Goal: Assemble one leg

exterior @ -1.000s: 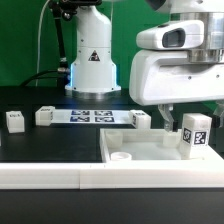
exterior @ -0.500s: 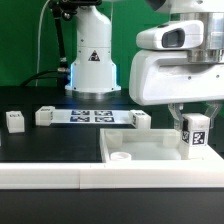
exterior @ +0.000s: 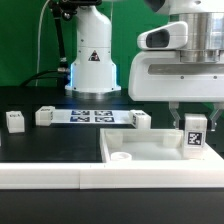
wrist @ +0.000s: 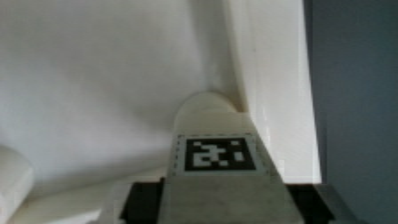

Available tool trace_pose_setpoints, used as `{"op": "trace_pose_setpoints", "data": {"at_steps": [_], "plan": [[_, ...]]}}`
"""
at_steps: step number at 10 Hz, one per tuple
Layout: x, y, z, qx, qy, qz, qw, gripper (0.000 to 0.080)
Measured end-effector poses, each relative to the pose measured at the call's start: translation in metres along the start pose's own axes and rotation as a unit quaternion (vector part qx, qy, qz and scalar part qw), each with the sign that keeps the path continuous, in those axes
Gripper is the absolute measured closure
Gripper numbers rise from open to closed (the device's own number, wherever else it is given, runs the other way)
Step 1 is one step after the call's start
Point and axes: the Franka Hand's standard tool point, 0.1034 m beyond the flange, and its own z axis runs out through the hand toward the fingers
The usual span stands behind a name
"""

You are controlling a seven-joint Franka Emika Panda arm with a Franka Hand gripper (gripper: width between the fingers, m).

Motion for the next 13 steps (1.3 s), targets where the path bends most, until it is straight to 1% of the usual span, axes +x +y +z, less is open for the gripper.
{"op": "trace_pose_setpoints", "data": {"at_steps": [2,3,4,6,7,8,9,10,11,12,13], "plan": [[0.0005,0.0006,0.0002,0.014,0.002,0.126,0.992,0.0509],[0.0009,0.0008,0.0002,0.019,0.002,0.177,0.984,0.0509],[0.0002,0.0011,0.0003,0.023,-0.001,0.238,0.971,0.0509],[-0.0002,0.0007,0.0005,0.027,-0.007,0.33,0.943,0.0509],[-0.0002,0.0008,0.0006,0.03,-0.01,0.352,0.936,0.0509],[0.0012,0.0022,0.0005,0.031,-0.013,0.359,0.933,0.0509],[0.0005,0.0008,0.0006,0.033,-0.016,0.39,0.92,0.0509],[-0.0002,-0.0006,0.0007,0.035,-0.018,0.4,0.916,0.0438],[-0.0003,-0.0006,0.0007,0.035,-0.018,0.393,0.919,0.0438],[-0.0002,-0.0004,0.0007,0.035,-0.018,0.385,0.922,0.0255],[0.0011,0.0016,0.0005,0.036,-0.016,0.34,0.939,0.0182]]}}
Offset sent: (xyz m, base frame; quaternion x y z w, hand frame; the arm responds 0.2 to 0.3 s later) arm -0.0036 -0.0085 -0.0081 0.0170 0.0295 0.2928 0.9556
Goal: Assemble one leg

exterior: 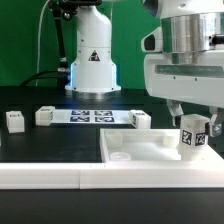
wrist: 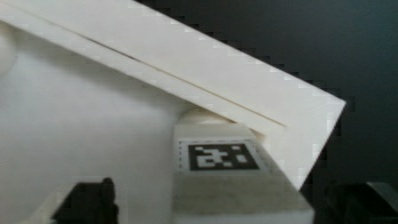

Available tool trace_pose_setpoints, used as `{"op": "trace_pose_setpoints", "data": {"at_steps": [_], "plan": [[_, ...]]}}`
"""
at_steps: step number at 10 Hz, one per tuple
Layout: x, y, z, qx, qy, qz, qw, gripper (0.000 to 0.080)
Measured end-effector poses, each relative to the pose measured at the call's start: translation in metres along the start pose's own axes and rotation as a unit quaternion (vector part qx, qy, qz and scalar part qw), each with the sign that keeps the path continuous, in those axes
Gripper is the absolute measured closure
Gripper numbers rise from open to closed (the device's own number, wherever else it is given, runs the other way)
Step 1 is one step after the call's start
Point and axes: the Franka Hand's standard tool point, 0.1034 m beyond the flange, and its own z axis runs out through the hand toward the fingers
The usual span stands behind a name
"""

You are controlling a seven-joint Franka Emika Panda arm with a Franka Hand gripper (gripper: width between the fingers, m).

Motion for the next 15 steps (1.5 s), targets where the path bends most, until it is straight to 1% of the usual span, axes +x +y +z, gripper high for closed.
{"op": "trace_pose_setpoints", "data": {"at_steps": [1,2,3,4,5,6,7,10,12,14,15], "plan": [[0.0005,-0.0001,-0.0006,0.0,0.0,-0.019,1.0,0.0182],[-0.0006,-0.0008,-0.0014,-0.004,-0.003,-0.069,0.998,0.0155],[-0.0023,-0.0021,-0.0022,-0.007,-0.004,-0.116,0.993,0.0151],[-0.002,-0.0026,-0.0026,-0.009,-0.002,-0.184,0.983,0.0151],[-0.0019,-0.0032,-0.0031,-0.014,-0.002,-0.252,0.968,0.0151],[-0.0022,-0.0038,-0.0042,-0.023,-0.001,-0.309,0.951,0.0151],[-0.0016,-0.0038,-0.0046,-0.031,0.005,-0.373,0.927,0.0151],[-0.0042,-0.0035,-0.004,-0.048,0.009,-0.492,0.869,0.0151],[-0.0022,-0.0019,-0.0046,-0.053,0.005,-0.526,0.849,0.0151],[-0.0017,-0.0021,-0.0047,-0.049,0.009,-0.572,0.819,0.0151],[-0.0013,-0.0018,-0.0043,-0.05,0.008,-0.583,0.811,0.0151]]}}
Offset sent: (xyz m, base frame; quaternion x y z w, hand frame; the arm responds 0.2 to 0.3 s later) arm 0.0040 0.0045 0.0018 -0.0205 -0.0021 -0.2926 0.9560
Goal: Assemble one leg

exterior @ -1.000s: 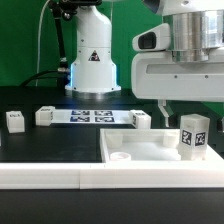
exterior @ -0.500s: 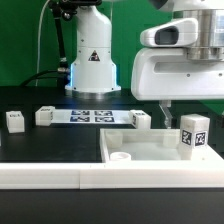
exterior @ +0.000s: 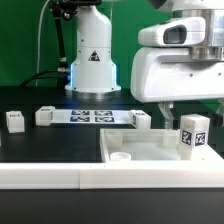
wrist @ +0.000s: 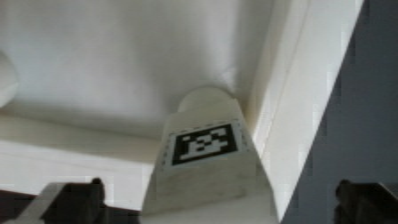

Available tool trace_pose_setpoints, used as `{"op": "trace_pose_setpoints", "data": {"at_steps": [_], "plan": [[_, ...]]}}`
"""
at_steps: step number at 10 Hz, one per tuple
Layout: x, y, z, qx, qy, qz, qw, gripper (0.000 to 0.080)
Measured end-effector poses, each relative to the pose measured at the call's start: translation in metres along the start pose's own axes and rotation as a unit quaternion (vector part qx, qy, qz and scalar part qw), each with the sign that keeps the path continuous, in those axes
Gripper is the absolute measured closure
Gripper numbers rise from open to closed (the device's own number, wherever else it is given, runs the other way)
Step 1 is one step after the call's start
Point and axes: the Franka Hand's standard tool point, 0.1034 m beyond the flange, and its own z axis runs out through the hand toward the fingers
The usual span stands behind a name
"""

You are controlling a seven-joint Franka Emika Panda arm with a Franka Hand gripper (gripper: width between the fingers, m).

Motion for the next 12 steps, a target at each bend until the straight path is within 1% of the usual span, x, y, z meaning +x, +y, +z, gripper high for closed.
{"op": "trace_pose_setpoints", "data": {"at_steps": [1,2,3,4,5,6,7,9,10,12], "plan": [[0.0,0.0,0.0001,0.0,0.0,0.0,1.0,0.0151],[0.0,0.0001,0.0001,0.0,0.0,0.001,1.0,0.0245],[-0.0001,0.0001,0.0002,0.0,0.0,0.001,1.0,0.0245],[-0.0001,0.0,0.0002,0.001,0.0,0.009,1.0,0.0428],[-0.0001,0.0,0.0002,0.001,0.0,0.016,1.0,0.0508],[0.0,0.0,0.0002,0.001,0.0,0.015,1.0,0.0508],[0.0001,-0.0003,0.0002,0.004,0.0,0.055,0.998,0.0508],[0.0002,0.0006,0.0001,0.011,0.001,0.177,0.984,0.0508],[0.0,0.0011,0.0003,0.015,0.002,0.238,0.971,0.0508],[-0.0001,0.0024,0.0001,0.024,0.001,0.352,0.936,0.0508]]}}
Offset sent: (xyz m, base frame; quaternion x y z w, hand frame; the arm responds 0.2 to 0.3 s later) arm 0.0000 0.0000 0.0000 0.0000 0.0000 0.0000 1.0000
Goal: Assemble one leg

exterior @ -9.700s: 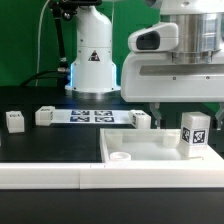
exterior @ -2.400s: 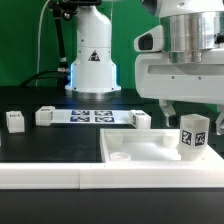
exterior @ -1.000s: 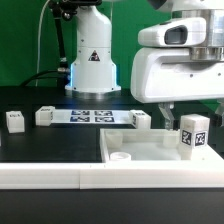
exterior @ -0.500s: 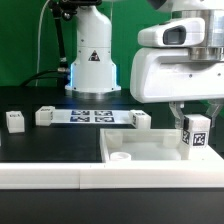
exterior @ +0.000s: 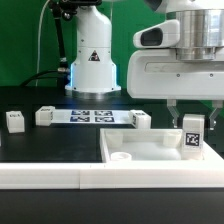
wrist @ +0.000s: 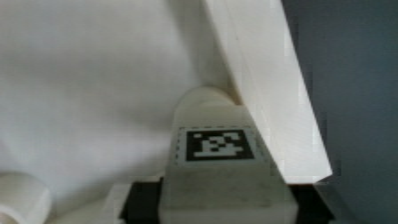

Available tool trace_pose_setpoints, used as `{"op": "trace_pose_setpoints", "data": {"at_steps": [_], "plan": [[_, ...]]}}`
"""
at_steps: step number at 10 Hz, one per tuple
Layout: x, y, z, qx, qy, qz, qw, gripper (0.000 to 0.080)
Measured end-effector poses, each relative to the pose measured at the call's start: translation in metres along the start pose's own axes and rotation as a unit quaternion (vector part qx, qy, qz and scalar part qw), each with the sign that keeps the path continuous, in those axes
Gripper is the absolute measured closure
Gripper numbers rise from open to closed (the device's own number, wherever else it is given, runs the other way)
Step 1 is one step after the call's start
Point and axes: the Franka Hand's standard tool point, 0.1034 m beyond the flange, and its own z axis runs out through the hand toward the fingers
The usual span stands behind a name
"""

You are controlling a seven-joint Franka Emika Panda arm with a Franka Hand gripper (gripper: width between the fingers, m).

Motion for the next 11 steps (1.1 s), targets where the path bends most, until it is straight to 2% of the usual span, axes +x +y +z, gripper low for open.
{"op": "trace_pose_setpoints", "data": {"at_steps": [3,6,9,10,11], "plan": [[-0.001,-0.0008,0.0004,0.0,0.004,0.138,0.99,0.0508],[-0.0026,-0.002,0.0008,0.005,-0.007,0.29,0.957,0.0508],[-0.0027,-0.0024,0.0009,0.009,-0.012,0.351,0.936,0.0502],[-0.0027,-0.0023,0.001,0.009,-0.012,0.336,0.942,0.0502],[-0.0017,-0.0012,0.0009,0.01,-0.012,0.29,0.957,0.0289]]}}
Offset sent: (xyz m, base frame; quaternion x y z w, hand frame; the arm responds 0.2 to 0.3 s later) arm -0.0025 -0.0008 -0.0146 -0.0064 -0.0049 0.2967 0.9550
